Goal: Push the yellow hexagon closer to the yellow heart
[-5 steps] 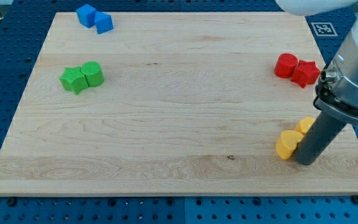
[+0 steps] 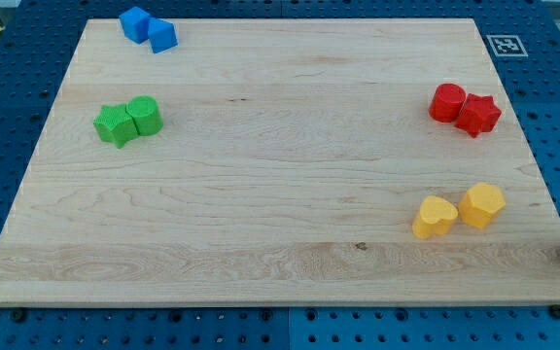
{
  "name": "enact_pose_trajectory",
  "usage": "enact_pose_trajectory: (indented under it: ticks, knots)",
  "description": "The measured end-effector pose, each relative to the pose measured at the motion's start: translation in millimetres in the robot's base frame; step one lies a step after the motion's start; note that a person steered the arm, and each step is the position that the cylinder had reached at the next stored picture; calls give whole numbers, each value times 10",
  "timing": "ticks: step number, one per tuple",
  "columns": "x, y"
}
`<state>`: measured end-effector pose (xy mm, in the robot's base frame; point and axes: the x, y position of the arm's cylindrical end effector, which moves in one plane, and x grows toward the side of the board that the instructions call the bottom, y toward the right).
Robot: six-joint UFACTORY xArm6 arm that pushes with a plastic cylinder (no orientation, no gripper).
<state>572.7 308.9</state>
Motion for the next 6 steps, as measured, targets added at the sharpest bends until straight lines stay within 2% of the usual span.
enact_pose_trajectory:
  ticks: [1, 2, 6]
  knots:
    - [-399, 1]
    - [-400, -28]
    - [-464, -993]
